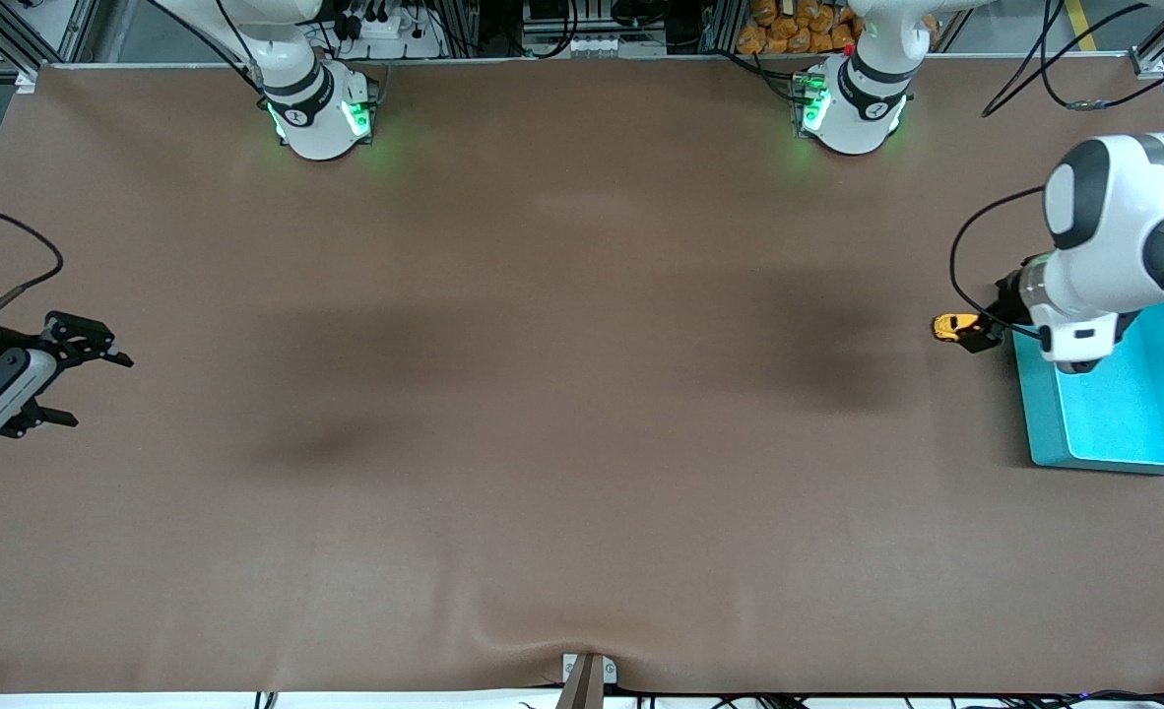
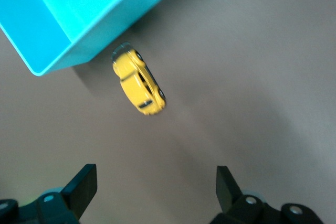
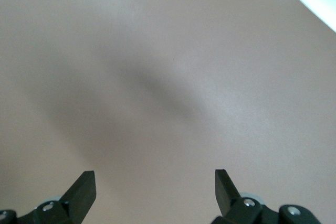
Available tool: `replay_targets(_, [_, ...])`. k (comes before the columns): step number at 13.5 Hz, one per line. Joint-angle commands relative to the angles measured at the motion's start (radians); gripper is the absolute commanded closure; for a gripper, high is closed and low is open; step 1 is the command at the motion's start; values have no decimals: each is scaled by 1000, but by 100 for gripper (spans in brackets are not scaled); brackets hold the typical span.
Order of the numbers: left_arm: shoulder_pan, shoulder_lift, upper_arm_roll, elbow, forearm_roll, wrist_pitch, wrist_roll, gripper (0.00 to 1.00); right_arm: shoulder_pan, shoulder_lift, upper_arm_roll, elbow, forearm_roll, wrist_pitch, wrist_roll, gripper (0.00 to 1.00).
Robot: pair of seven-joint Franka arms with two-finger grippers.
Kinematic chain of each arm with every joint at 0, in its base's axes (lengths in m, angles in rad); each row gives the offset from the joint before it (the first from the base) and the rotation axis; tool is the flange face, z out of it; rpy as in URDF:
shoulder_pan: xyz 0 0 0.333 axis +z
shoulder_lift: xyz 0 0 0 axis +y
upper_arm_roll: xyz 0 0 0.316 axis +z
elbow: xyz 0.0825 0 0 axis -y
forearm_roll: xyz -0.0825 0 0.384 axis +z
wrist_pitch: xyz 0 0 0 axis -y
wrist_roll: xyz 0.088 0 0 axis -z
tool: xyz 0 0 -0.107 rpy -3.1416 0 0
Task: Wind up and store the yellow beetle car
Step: 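Lower the left gripper onto the yellow car beside the box and grasp it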
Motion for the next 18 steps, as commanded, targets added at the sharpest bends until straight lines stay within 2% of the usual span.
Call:
replay_targets(1, [68,17,-9,-41,20,101,-87,0,44,-95,-9,-16,7,-45,179,0])
replay_targets(5, [111,74,-8,-154,21,356,-164,0,52,-195,-9,-16,-19,-137,351,0])
replay_targets(11, [171,101,-8,-227,21,477,-167,0,41,-273,22,-16,-48,-263,673,0])
replay_targets(12, [183,104,-8,-231,21,492,-167,0,41,-282,27,-16,-74,-272,727,0])
replay_targets(13, [187,110,-9,-236,21,499,-167,0,41,-287,43,-15,-101,-289,751,0])
replay_targets(16, [184,130,-9,-250,21,512,-167,0,44,-321,53,-16,-125,-312,810,0])
replay_targets(18, [185,132,-8,-274,21,531,-168,0,41,-334,82,-21,-131,-323,879,0])
